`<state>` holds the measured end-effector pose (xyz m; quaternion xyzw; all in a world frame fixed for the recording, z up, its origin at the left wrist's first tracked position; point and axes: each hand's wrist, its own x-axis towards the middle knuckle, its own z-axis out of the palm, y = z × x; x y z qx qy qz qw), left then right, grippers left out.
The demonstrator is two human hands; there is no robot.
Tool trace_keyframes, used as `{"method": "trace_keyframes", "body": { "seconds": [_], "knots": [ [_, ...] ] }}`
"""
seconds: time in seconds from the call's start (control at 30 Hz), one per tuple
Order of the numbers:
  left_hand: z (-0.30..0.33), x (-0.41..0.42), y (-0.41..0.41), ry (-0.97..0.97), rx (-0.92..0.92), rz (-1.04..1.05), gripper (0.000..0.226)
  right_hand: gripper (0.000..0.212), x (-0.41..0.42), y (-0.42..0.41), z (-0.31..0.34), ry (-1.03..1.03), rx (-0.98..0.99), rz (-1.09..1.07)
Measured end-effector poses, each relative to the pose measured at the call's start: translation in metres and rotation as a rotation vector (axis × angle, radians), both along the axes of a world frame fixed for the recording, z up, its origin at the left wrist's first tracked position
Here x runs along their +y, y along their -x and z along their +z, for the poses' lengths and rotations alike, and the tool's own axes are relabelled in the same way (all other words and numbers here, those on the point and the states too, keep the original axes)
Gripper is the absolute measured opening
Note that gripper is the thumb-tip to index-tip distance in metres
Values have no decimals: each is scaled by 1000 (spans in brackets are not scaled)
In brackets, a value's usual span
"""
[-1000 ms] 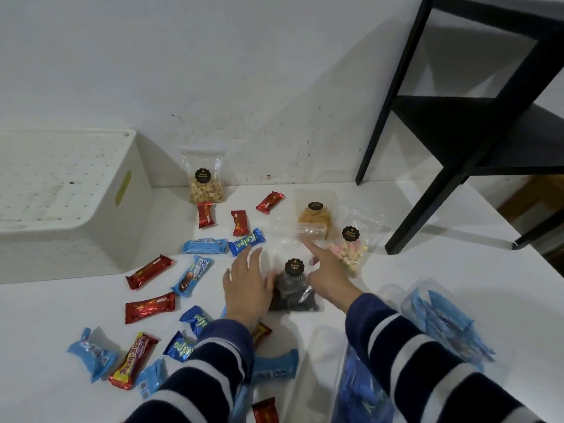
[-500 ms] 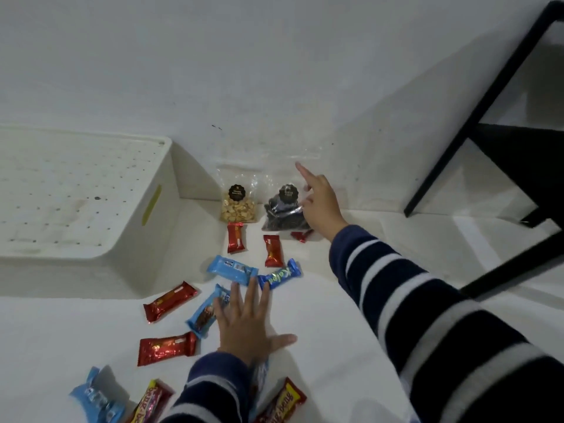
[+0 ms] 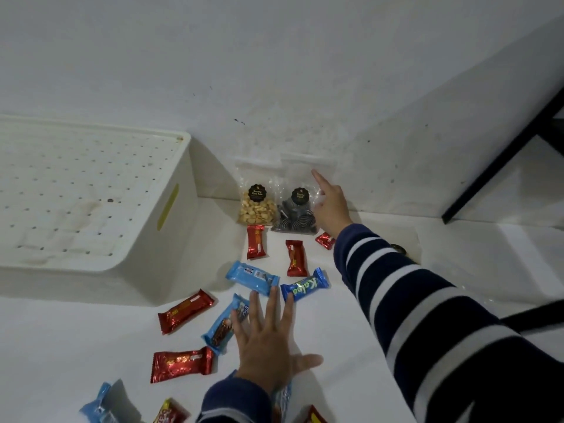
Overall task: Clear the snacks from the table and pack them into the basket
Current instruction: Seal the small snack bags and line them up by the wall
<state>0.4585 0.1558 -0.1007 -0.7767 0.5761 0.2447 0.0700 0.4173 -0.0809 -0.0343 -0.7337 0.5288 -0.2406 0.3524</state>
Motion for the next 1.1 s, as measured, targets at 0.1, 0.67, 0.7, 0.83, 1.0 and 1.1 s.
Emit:
{"method": "trace_keyframes", "body": {
  "seconds": [0.1, 0.67, 0.7, 0.83, 1.0, 1.1],
  "knots": [
    [1, 0, 0, -15, -18, 8, 110, 68, 14, 19, 12, -43, 67, 60],
    [37, -11, 86, 323, 81, 37, 90, 39, 124, 224, 30, -6, 272, 20],
    [37, -15, 102, 354, 120, 8, 87, 39, 125, 237, 31, 27, 319, -33],
    [37, -36, 162, 435, 216, -52, 94, 48, 114, 276, 27, 75, 492, -144],
    [37, -60, 208, 414, 274, 46, 116, 69, 84, 278, 30, -9, 643, -90],
    [31, -68, 214, 438, 293, 71, 116, 67, 72, 275, 34, -91, 705, -102]
  ]
}}
